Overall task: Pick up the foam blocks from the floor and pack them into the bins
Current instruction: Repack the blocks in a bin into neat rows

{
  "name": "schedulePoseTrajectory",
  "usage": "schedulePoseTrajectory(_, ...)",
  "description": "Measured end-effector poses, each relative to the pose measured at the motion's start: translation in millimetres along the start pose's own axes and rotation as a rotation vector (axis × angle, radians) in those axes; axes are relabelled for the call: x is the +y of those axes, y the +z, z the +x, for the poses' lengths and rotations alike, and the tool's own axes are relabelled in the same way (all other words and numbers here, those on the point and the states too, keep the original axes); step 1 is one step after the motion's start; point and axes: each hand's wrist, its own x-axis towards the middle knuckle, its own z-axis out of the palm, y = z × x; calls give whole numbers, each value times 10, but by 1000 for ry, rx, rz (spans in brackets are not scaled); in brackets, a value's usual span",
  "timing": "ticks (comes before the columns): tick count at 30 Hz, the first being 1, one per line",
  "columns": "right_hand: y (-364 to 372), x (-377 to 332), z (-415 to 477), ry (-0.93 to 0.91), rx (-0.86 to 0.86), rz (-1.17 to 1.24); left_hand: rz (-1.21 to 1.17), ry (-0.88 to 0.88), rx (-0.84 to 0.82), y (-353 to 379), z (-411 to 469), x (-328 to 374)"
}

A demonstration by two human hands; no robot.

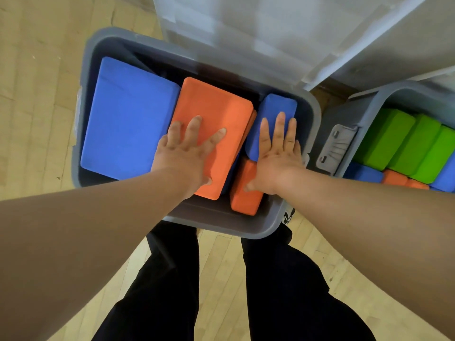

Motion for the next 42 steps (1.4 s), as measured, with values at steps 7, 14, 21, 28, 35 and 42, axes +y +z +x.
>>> schedulePoseTrajectory(7,116,-21,318,77,-34,-50,-24,17,21,75,56,-38)
schedulePoseTrajectory(14,239,-42,476,83,-54,-30,-25,37,39,159,84,-77)
schedulePoseTrajectory(21,168,-5,167,-23,334,132,-75,59,123,14,-29,-230)
schedulePoseTrajectory(28,330,-553,-15,-117,181,1186,-179,-204,56,163,-247,-591)
schedulePoseTrajectory(35,257,-785,-149,-70,302,1290,-342,-180,-22,81,-267,-603)
schedulePoseTrajectory(42,-180,-618,-836,-46,519,1221,-591,-16,83,-372,-715,-568)
